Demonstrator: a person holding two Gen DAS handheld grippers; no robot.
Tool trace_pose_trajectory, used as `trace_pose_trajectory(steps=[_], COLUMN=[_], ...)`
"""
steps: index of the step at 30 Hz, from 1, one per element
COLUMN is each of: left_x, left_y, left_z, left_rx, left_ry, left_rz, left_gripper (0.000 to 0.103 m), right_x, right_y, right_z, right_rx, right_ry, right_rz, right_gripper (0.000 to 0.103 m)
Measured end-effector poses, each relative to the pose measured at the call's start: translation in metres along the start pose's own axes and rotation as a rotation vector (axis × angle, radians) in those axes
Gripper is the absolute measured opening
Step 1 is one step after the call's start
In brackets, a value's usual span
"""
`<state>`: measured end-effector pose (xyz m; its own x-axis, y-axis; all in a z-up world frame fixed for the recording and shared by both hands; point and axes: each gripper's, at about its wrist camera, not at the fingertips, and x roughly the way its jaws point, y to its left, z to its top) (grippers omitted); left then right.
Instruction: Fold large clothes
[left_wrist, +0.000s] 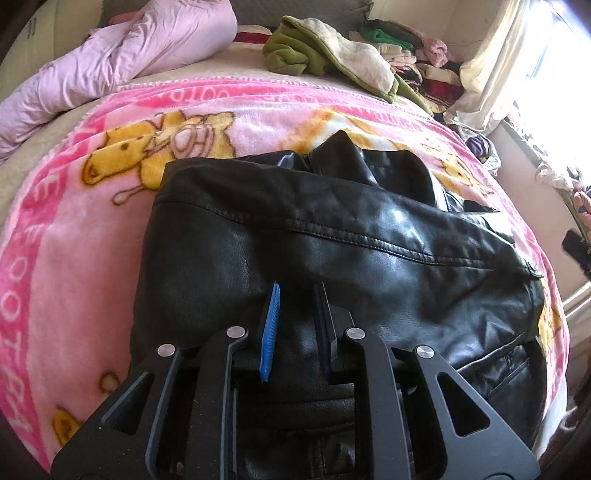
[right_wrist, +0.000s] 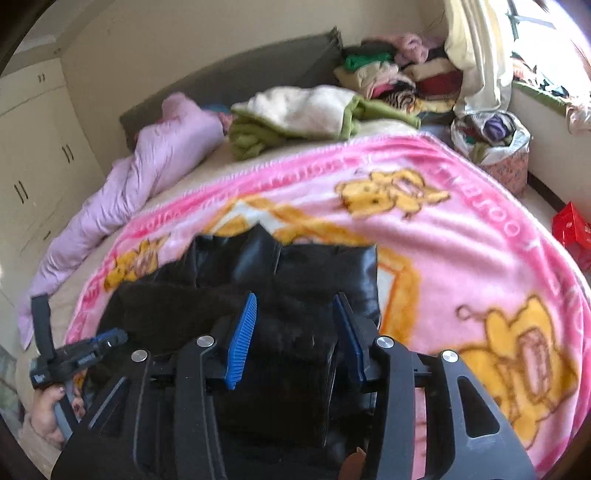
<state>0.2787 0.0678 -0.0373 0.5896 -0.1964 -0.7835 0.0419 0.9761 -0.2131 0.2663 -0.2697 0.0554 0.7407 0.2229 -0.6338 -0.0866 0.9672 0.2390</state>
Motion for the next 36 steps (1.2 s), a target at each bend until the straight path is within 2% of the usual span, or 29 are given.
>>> trace_pose_trajectory(steps=[4, 9, 13, 19, 24, 28, 30, 31, 32, 33, 36], left_x=[0.001, 0.002, 0.004, 0.004, 0.006, 0.003, -0.004, -0.008, -0.013, -0.017, -0.03], left_y=[-0.001, 0.0, 0.002, 0.002, 0.001, 0.0, -0.001, -0.002, -0.004, -0.004, -0.009], left_z=[0.0, -0.002, -0.002, -0.002, -0.003, -0.002, 0.001, 0.002, 0.003, 0.003, 0.003], left_rx=[0.002, 0.0, -0.007, -0.006, -0.001, 0.006, 0.011, 0.015, 0.019, 0.021, 0.021], left_ry=[0.001, 0.003, 0.01, 0.012, 0.011, 0.003, -0.013, -0.021, -0.032, -0.043, -0.061], left_rz=[0.004, 0.008, 0.003, 0.001, -0.004, -0.006, 0.0, 0.004, 0.006, 0.003, -0.025], left_gripper=[0.011, 0.011, 0.011, 0.011, 0.011, 0.012, 0.013, 0.016, 0.025, 0.028, 0.029], right_x=[-0.001, 0.029, 0.052, 0.082, 0.1, 0.094, 0.079, 0.07, 0.062, 0.056, 0.039], right_y=[0.009, 0.037, 0.048, 0.037, 0.019, 0.021, 0.021, 0.023, 0.025, 0.028, 0.035], right_z=[0.003, -0.007, -0.018, -0.037, -0.049, -0.047, -0.042, -0.04, -0.038, -0.037, -0.043], right_rx=[-0.023, -0.081, -0.104, -0.092, -0.041, -0.05, -0.024, -0.023, -0.029, -0.04, -0.077], right_ry=[0.004, 0.073, 0.128, 0.214, 0.241, 0.239, 0.216, 0.2, 0.185, 0.172, 0.153], right_rz=[0.038, 0.063, 0.029, -0.023, -0.004, 0.008, 0.04, 0.053, 0.058, 0.062, 0.078], right_gripper=[0.04, 0.04, 0.04, 0.039, 0.034, 0.035, 0.038, 0.041, 0.044, 0.045, 0.046])
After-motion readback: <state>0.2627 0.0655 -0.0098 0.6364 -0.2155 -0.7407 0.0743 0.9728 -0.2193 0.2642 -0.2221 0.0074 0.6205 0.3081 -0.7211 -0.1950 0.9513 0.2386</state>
